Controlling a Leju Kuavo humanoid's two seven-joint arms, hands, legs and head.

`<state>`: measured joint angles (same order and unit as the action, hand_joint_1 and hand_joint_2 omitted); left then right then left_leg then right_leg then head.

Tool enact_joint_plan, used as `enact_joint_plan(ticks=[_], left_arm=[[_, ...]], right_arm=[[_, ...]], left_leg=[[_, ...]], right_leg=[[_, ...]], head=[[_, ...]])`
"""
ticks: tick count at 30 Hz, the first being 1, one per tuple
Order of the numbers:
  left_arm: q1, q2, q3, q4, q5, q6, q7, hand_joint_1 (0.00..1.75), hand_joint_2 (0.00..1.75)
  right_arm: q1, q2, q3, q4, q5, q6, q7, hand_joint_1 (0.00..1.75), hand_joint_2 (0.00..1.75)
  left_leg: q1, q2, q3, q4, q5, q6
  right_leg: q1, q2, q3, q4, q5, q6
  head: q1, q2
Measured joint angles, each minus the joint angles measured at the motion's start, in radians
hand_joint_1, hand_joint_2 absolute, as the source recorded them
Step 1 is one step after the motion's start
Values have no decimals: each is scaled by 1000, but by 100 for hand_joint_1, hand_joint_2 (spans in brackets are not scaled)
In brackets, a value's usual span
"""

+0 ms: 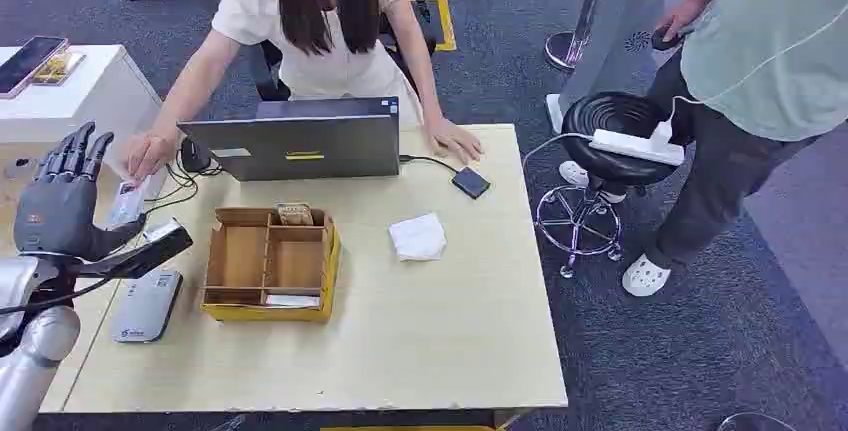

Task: Pass the card to the sensor for recognition and then transmit it.

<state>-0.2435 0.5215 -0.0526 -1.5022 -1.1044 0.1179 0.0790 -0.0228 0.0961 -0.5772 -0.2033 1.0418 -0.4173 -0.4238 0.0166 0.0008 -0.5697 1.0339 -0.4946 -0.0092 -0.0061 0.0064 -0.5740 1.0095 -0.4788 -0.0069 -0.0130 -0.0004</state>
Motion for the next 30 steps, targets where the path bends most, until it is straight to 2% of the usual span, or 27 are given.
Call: enact_joint_plan(ticks=[2, 3, 4, 5, 30], left_arm=[[0, -1, 0, 0, 0, 0, 0, 14, 175], [0, -3, -3, 3, 0, 0, 0, 72, 175], [0, -3, -5, 4, 0, 0, 0, 147, 175], [0, -2, -8, 7, 1, 0, 0, 175, 175], [-2, -3, -23, 22, 24, -6, -18, 171, 175]], right_arm=[[0, 0, 0, 0, 0, 0, 0, 0, 175], [0, 0, 0, 0, 0, 0, 0, 0, 175], [0, 0, 0, 0, 0, 0, 0, 0, 175], [0, 0, 0, 0, 0, 0, 0, 0, 175], [0, 0, -12, 0, 3, 0, -2, 0, 175]], left_leg=[[0, 0, 0, 0, 0, 0], [0, 0, 0, 0, 0, 0], [0, 0, 0, 0, 0, 0], [0, 0, 0, 0, 0, 0], [0, 0, 0, 0, 0, 0]], right_leg=[[0, 0, 0, 0, 0, 0], [0, 0, 0, 0, 0, 0], [0, 0, 0, 0, 0, 0], [0, 0, 0, 0, 0, 0], [0, 0, 0, 0, 0, 0]], head=[[0, 0], [0, 0], [0, 0], [0, 0], [0, 0]])
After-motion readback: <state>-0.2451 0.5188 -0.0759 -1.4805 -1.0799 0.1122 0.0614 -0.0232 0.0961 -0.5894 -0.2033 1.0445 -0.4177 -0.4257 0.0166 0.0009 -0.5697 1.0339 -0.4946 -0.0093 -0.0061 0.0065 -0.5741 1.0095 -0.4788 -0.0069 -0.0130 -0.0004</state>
